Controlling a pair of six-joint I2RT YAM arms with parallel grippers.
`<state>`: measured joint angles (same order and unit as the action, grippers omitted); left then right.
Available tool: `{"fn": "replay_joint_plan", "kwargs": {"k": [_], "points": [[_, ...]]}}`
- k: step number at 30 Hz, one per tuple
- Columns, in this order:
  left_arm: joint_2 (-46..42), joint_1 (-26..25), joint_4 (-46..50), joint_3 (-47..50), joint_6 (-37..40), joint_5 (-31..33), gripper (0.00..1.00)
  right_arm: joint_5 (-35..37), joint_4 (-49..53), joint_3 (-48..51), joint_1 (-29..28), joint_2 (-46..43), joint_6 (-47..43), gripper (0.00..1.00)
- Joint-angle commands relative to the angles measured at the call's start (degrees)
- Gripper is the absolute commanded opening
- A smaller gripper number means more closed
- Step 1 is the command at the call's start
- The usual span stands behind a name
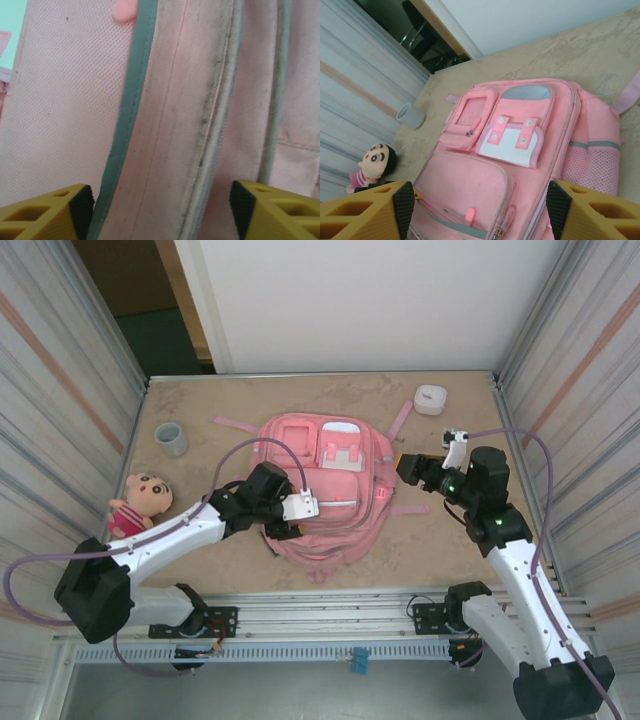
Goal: Pack the student bag
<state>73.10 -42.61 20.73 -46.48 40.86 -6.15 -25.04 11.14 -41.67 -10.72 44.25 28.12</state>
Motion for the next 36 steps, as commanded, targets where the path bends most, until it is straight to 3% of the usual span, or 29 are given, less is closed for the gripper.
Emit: {"fn": "replay_joint_plan", "kwargs": {"k": [1,4,5,7,9,11,16,20,25,30,36], "points": [[0.93,1.44,-4.74,-0.12,-2.01,0.68,0.64,1.29,-0.59,-2.10,0.69,-2.17,1.16,0.71],[1.11,2.48,-7.65,0.47,-6.91,-3.95,0.48,-0.07,-0.74,-2.38,1.04,-3.06,1.08,0.73],[0.70,2.62,-9.08,1.28,-8.48,-5.74,0.45,-0.18,-0.10,-2.74,1.02,-3.35,0.77,0.82],[-0.50,2.96,-12.70,3.58,-11.41,-9.56,0.33,-2.34,-0.21,-2.52,1.04,-3.42,-1.82,0.87],[-1.79,3.47,-17.18,6.57,-14.61,-12.06,0.18,-6.54,2.13,-3.16,0.75,-2.63,-11.69,0.83],[-2.83,4.34,-21.72,9.65,-17.82,-14.73,0.09,-11.19,8.61,-5.53,0.26,-0.53,-24.86,0.80],[-4.46,6.78,-26.99,13.01,-22.76,-21.20,0.06,-12.97,24.23,-10.49,-2.22,8.11,-50.32,0.77],[-5.60,9.36,-30.57,15.22,-26.32,-25.00,0.05,-14.68,24.57,-9.57,-2.98,15.34,-62.31,0.76],[-7.56,9.75,-29.61,16.10,-26.17,-25.47,0.05,-18.26,18.69,-8.34,-3.08,22.48,-71.81,0.70],[-8.89,9.84,-30.07,17.21,-26.42,-25.12,0.05,-19.64,20.59,-11.94,-4.02,30.96,-79.54,0.68],[-9.49,9.83,-29.95,17.52,-26.71,-25.40,0.06,-19.40,14.44,-11.06,-4.75,36.40,-81.71,0.66]]}}
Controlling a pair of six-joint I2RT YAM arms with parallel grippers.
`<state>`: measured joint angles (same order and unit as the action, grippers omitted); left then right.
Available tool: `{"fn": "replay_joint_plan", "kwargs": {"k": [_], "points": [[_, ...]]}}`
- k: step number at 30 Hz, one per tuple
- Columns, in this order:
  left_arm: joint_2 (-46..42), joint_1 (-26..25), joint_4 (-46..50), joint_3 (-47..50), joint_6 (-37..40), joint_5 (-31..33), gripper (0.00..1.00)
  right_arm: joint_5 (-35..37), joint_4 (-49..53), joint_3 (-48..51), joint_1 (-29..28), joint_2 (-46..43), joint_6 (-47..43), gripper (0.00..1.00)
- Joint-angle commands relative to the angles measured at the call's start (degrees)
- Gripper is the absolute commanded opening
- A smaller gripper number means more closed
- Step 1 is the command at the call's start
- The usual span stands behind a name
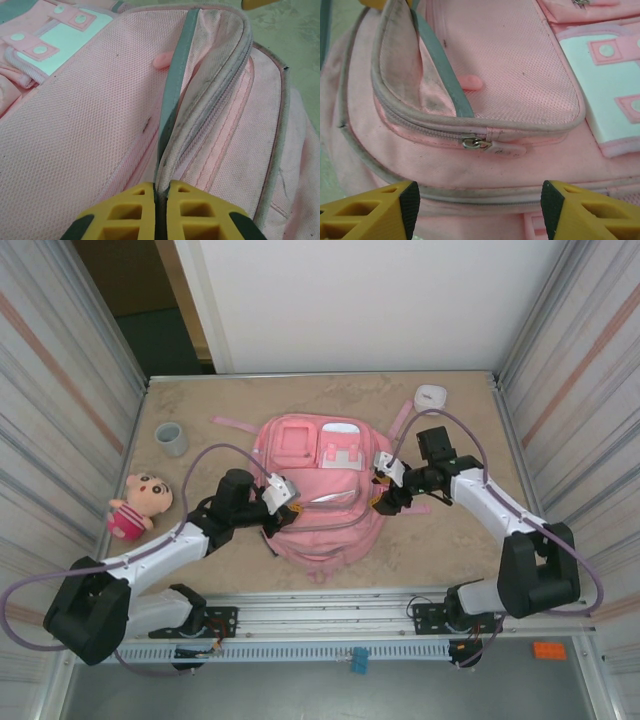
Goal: Pack the student bag
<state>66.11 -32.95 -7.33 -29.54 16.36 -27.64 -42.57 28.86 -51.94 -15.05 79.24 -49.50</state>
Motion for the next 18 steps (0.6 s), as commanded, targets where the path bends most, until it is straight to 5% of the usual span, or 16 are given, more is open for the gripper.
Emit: {"fn": "replay_joint_plan", "kwargs": {"k": [1,11,18], "points": [[-2.65,0.23,-1.98,0.70,-2.30,-3.83,0.06,-1.84,-4.05,-0.92,-0.53,2.32,-4.27,0.66],[-3.62,0.29,-2.62,0.77,-2.55,-3.07,0.06,-1.25,-8.19,-1.02,-2.75,8.42,-4.33,0.61],[-3.63,0.26,-3.65,0.78,-3.30,-1.50,0.06,-5.30,-4.09,-2.48,-3.53,7.38,-3.21,0.48]]}}
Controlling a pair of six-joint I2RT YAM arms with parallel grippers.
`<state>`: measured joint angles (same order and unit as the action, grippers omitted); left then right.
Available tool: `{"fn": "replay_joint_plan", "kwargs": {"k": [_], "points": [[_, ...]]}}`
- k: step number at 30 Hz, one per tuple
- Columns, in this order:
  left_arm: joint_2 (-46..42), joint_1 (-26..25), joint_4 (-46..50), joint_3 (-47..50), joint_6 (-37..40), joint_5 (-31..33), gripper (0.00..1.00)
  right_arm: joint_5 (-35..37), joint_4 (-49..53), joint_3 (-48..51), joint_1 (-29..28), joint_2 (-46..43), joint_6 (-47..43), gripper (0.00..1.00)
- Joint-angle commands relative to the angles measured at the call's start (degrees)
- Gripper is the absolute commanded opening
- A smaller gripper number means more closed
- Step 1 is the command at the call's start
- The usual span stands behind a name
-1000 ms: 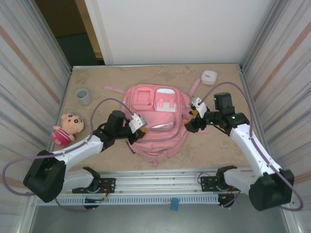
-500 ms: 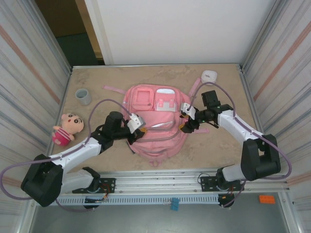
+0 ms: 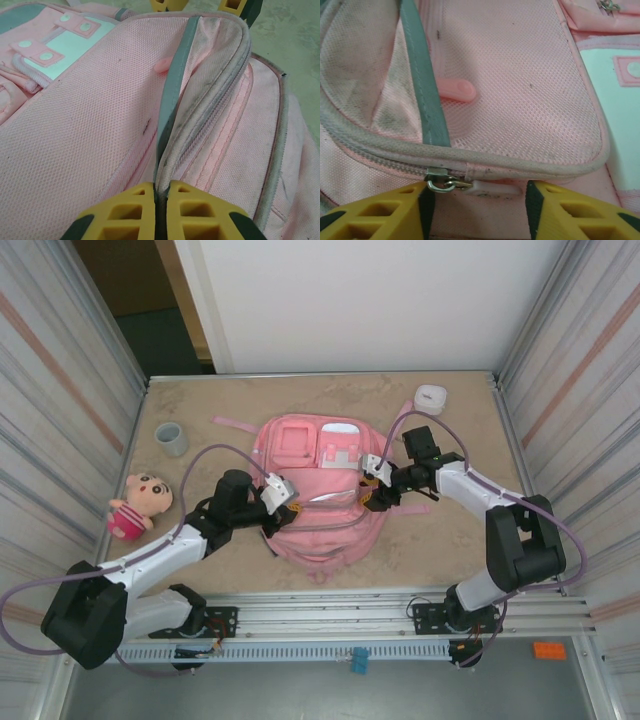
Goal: Pack the student bag
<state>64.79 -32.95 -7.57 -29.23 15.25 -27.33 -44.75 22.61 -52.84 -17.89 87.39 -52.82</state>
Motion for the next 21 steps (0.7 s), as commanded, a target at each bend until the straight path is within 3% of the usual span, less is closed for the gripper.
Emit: {"fn": "replay_joint_plan", "kwargs": {"k": [1,8,12,18,21], "points": [[-2.38,0.26,-3.64,0.55,-2.17,-1.59,0.06,-3.51,2.96,-1.49,-0.74,-1.39,0.40,0.46],[-2.06,0.33,-5.87,1.12,-2.87,-0.35,0.06,-4.58,5.79,0.73,-0.64,-8.26,2.87,0.35],[-1.43,0.32,-6.31,0.77,-2.96,-1.05,0.06,-4.29,4.71,1.82,-0.36,-9.18,4.71,0.34],[-1.29,0.33,-6.38,0.32,-3.19,-2.19,0.06,-3.83,4.27,1.38,0.29,-6.98,5.51,0.40],[-1.55,0.34,-6.18,0.35,-2.97,-2.22,0.06,-5.46,2.58,0.85,2.12,-6.14,8.66,0.53]]}}
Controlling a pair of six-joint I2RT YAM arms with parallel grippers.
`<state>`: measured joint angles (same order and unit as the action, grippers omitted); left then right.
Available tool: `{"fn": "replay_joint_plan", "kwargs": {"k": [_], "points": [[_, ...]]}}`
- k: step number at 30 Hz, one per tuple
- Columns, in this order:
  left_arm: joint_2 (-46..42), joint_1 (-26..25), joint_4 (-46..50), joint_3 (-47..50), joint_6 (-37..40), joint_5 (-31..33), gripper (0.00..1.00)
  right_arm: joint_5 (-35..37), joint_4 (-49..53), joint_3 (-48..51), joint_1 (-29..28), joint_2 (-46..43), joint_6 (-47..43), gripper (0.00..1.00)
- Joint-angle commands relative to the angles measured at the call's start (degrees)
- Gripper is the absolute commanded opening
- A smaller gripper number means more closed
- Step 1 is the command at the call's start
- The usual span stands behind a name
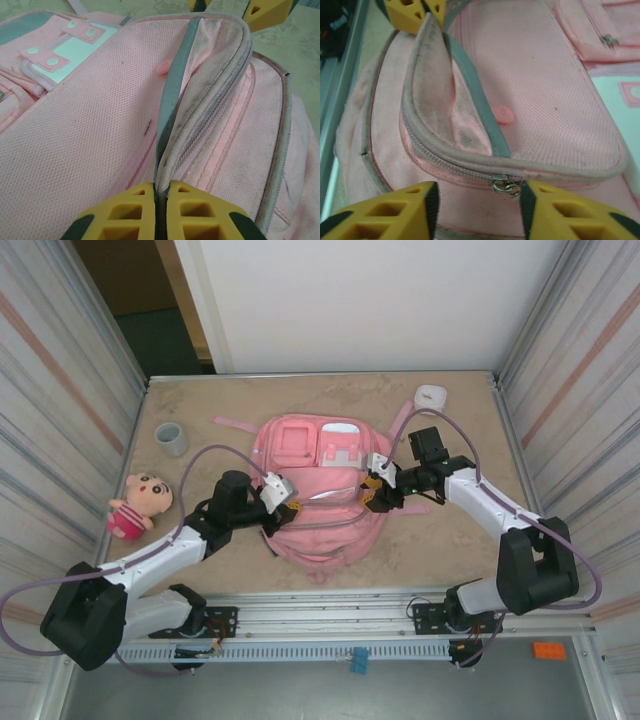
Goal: Pack the student bag
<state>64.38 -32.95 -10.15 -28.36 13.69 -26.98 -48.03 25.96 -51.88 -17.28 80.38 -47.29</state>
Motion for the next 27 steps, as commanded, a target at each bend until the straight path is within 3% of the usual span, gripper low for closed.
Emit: {"fn": "replay_joint_plan", "kwargs": {"k": [1,4,14,27], "points": [[-1.21,0.33,-3.48,-0.51,-1.32,-2.52,0.06,-4.16,-1.72,-0.15,2.64,1.06,4.88,0.55],[-1.38,0.33,-3.47,-0.39,-1.29,-2.27,0.06,-7.09,-4.21,0.24,4.43,1.14,6.75,0.57],[-1.50,0.34,-3.89,-0.55,-1.00,-1.72,0.07,-0.81,-2.91,-1.39,0.17,5.73,2.09,0.65],[-0.48,0.37,-3.87,-1.34,-0.49,0.54,0.06,-2.33,4.60,-2.87,-0.29,3.35,0.30,0.33]]}}
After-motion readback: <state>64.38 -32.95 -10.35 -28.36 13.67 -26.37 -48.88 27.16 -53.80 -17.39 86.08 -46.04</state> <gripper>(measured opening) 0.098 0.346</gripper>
